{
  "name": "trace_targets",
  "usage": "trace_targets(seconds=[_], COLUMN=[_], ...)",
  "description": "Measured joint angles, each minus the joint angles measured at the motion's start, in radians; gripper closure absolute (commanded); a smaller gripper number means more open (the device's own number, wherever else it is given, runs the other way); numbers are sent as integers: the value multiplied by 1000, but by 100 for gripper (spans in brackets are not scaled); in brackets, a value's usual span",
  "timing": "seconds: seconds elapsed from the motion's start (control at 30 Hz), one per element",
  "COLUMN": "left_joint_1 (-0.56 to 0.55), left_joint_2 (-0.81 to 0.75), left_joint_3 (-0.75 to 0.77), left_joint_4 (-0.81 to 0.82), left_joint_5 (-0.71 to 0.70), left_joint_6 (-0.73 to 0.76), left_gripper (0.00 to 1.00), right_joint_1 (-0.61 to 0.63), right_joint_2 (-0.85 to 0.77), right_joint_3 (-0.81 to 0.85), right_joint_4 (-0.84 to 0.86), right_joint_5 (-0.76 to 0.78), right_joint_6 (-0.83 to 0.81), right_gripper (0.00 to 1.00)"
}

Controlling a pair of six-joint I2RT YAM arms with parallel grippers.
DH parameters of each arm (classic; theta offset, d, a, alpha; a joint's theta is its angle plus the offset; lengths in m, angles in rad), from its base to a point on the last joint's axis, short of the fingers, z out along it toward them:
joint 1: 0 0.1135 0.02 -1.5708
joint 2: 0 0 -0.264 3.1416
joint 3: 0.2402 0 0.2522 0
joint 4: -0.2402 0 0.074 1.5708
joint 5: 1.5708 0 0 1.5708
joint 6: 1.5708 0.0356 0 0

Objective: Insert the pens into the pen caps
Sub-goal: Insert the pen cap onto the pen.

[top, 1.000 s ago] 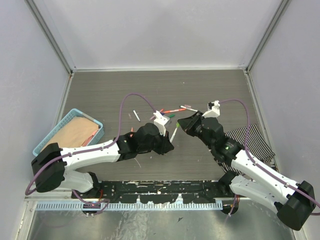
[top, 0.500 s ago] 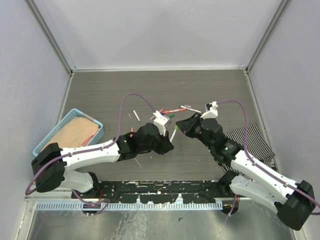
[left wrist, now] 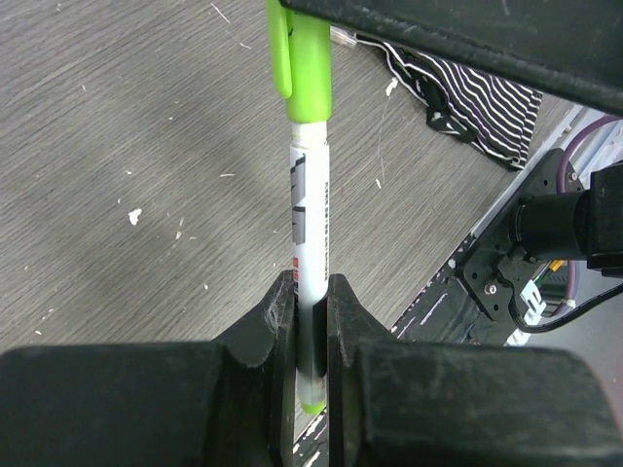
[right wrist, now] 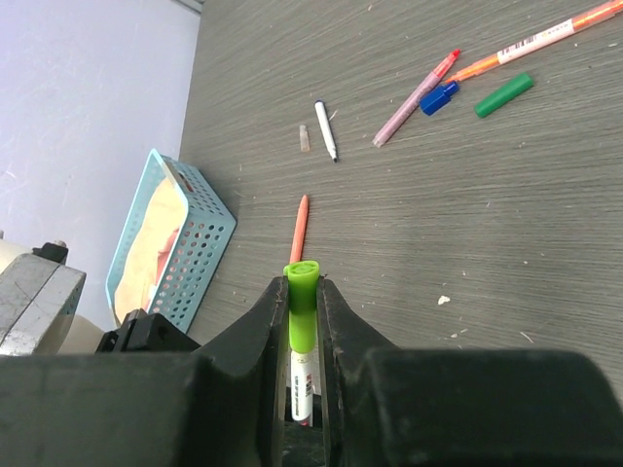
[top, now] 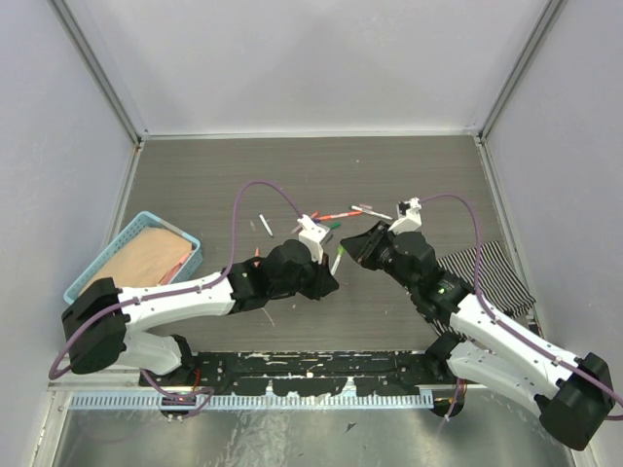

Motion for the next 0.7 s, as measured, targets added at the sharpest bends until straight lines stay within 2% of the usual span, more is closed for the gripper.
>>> trace_targets(seconds=[0.2, 0.4, 0.7], left_joint_1=[0, 0, 0], left_joint_2=[0, 0, -18], left_joint_3=[1, 11, 8], left_joint_4=[-2, 0, 0], left_joint_5=[-11, -32, -34], left_joint_6=[0, 0, 20], left_gripper=[100, 100, 100], right_joint_1=[-2, 2, 2], right_joint_2=[0, -11, -42], right_joint_3=[-2, 0, 85], right_joint_4=[5, -22, -147], right_joint_5=[-32, -74, -47], right_joint_6=[-35, -79, -150], right_gripper=[71, 52, 37])
